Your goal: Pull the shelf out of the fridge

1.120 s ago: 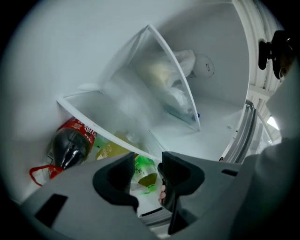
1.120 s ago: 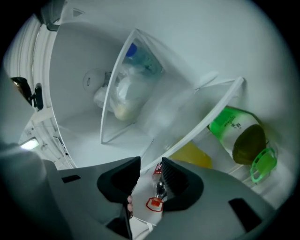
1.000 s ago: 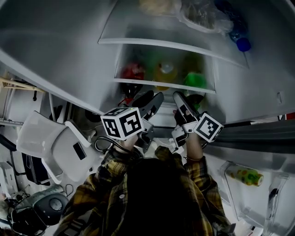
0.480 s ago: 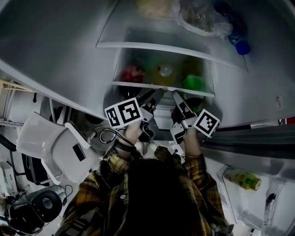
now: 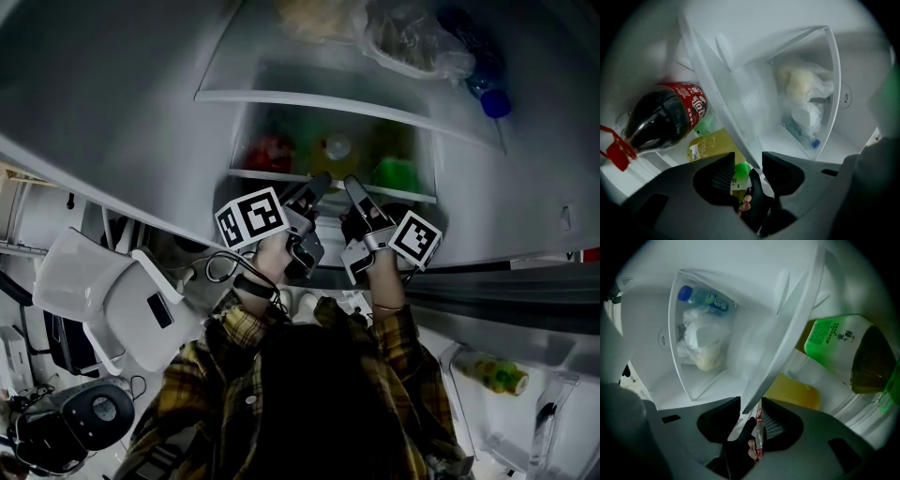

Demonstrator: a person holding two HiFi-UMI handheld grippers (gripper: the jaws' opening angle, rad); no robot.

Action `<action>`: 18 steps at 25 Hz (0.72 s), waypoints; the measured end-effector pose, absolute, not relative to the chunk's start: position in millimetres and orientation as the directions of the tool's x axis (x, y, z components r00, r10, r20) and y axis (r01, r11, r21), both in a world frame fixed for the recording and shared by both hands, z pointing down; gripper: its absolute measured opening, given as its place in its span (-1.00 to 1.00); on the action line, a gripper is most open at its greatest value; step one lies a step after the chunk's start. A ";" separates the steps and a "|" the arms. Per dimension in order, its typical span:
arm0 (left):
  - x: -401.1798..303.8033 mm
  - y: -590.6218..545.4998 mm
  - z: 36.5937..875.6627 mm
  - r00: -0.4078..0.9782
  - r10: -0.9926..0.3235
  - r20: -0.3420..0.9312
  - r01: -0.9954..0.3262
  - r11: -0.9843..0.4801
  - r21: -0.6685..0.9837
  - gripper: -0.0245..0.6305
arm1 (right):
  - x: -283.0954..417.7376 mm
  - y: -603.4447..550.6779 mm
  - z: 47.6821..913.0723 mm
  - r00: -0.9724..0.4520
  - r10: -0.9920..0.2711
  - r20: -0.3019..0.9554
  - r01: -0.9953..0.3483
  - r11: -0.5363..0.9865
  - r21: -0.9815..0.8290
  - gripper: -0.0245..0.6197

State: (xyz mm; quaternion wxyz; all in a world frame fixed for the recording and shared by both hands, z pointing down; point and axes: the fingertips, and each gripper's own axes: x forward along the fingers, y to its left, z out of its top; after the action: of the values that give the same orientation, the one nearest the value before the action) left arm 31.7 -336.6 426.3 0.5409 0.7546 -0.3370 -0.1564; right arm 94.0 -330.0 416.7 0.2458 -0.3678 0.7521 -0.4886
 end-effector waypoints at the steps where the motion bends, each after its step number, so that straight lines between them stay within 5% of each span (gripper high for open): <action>1: 31.4 -338.9 426.3 0.721 -0.681 0.129 -0.339 -0.185 0.922 -0.39 | 94.4 -332.3 417.8 -0.605 -0.796 -0.009 -0.309 0.246 -0.919 -0.52; 18: 34.0 -366.6 430.6 0.694 -0.707 0.138 -0.342 -0.155 0.927 -0.40 | 87.7 -357.9 420.3 -0.602 -0.798 0.010 -0.268 0.191 -0.944 -0.52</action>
State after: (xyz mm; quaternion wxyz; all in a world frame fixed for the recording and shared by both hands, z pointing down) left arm 34.0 -366.6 430.6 0.5453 0.7414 -0.3535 -0.1672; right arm 87.7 -357.9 420.3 0.2547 -0.3661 0.7284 -0.5201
